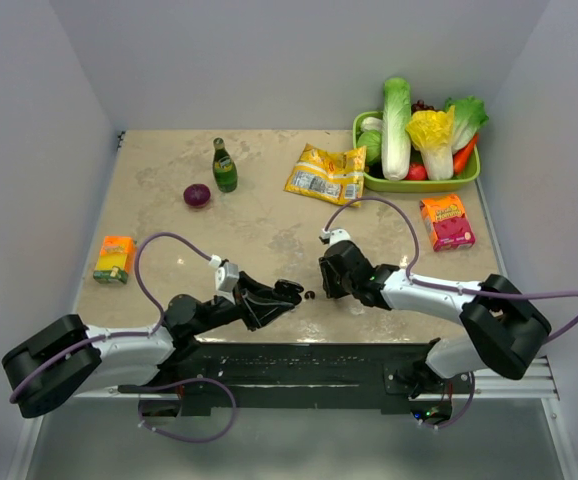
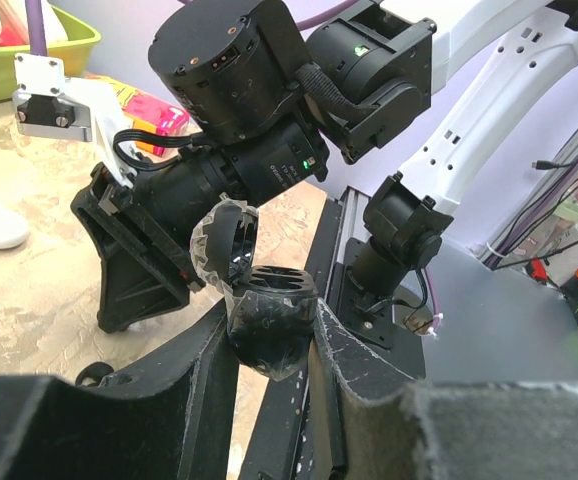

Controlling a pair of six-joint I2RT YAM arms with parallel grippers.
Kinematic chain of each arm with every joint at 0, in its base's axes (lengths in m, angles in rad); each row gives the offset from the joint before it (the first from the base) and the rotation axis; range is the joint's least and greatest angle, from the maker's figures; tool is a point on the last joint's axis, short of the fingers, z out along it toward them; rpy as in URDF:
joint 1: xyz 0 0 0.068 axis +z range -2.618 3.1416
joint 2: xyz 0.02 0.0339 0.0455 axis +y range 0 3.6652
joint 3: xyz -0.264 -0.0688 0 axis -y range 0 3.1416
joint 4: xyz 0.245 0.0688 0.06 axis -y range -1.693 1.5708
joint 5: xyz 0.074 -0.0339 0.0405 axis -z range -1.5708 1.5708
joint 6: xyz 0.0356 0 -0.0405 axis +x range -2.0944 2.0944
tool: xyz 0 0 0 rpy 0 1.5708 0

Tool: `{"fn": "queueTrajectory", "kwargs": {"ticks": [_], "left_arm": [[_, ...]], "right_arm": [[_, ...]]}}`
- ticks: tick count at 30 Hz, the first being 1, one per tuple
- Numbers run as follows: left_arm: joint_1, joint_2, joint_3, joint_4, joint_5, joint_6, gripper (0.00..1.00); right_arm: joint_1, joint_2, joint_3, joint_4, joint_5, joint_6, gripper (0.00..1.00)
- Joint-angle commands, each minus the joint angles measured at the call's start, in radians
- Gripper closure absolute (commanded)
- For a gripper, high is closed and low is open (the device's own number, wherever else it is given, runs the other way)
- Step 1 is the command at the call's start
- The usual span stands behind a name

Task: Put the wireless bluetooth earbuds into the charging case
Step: Pick up the earbud from the center of the board.

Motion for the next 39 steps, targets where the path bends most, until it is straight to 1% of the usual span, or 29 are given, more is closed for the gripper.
{"fn": "queueTrajectory", "kwargs": {"ticks": [1,2,5,6,7,8,13,16,17,19,20,21,23,24,25,27,28,30,31,34,35,38,39], "left_arm": [[0.001,0.002,-0.296,0.544,0.006,0.012,1.0],[0.001,0.002,-0.296,0.546,0.006,0.012,1.0],[0.001,0.003,-0.296,0.546,0.007,0.012,1.0],[0.001,0.005,-0.296,0.547,0.007,0.012,1.0],[0.001,0.005,-0.296,0.547,0.007,0.011,1.0],[0.001,0.003,-0.296,0.547,0.007,0.011,1.0],[0.001,0.0,-0.293,0.549,0.007,0.011,1.0],[0.001,-0.006,-0.293,0.549,0.001,0.012,1.0],[0.001,-0.008,-0.289,0.55,-0.002,0.012,1.0],[0.001,-0.017,-0.292,0.55,-0.023,0.014,1.0],[0.002,-0.02,-0.294,0.55,-0.031,0.014,1.0],[0.002,-0.032,-0.294,0.55,-0.046,0.015,1.0],[0.005,-0.041,-0.294,0.543,-0.057,0.018,1.0],[0.01,-0.052,-0.291,0.54,-0.057,0.018,1.0],[0.014,-0.057,-0.289,0.531,-0.056,0.015,1.0],[0.031,-0.072,-0.289,0.53,-0.04,0.003,1.0],[0.039,-0.078,-0.288,0.532,-0.033,-0.001,1.0],[0.056,-0.096,-0.288,0.533,-0.013,-0.015,1.0],[0.059,-0.101,-0.285,0.537,-0.004,-0.017,1.0],[0.067,-0.116,-0.263,0.529,0.047,-0.021,1.0],[0.071,-0.119,-0.256,0.524,0.078,-0.026,1.0],[0.084,-0.13,-0.24,0.495,0.121,-0.038,1.0],[0.085,-0.132,-0.239,0.491,0.125,-0.04,1.0]], "right_arm": [[-0.002,-0.024,0.027,-0.032,0.036,0.01,0.75],[-0.002,-0.025,0.027,-0.032,0.038,0.009,0.8],[-0.002,-0.025,0.027,-0.035,0.049,0.015,0.86],[-0.002,-0.025,0.027,-0.041,0.05,0.017,0.92],[-0.002,-0.03,0.027,-0.043,0.056,0.021,0.95],[-0.004,-0.033,0.027,-0.044,0.059,0.021,1.0],[-0.002,-0.11,0.045,-0.08,0.076,0.018,1.0],[-0.002,-0.255,0.072,-0.096,0.035,-0.034,1.0],[-0.002,-0.334,0.077,-0.1,-0.047,-0.045,1.0],[-0.002,-0.421,0.102,-0.103,-0.112,-0.086,1.0],[-0.002,-0.489,0.111,-0.1,-0.138,-0.092,1.0],[-0.004,-0.513,0.122,-0.1,-0.208,-0.104,1.0],[-0.004,-0.535,0.178,-0.15,-0.267,-0.147,1.0],[-0.004,-0.544,0.2,-0.167,-0.339,-0.179,1.0],[-0.004,-0.548,0.23,-0.179,-0.368,-0.19,1.0],[-0.004,-0.57,0.253,-0.207,-0.433,-0.221,1.0],[-0.004,-0.574,0.264,-0.207,-0.498,-0.223,1.0],[-0.004,-0.584,0.264,-0.189,-0.571,-0.227,1.0],[-0.002,-0.584,0.263,-0.179,-0.641,-0.23,1.0],[-0.002,-0.593,0.257,-0.163,-0.7,-0.244,1.0],[-0.002,-0.602,0.249,-0.131,-0.745,-0.244,1.0],[-0.002,-0.64,0.217,-0.08,-0.831,-0.255,1.0],[0.002,-0.648,0.205,-0.087,-0.845,-0.278,1.0]]}}
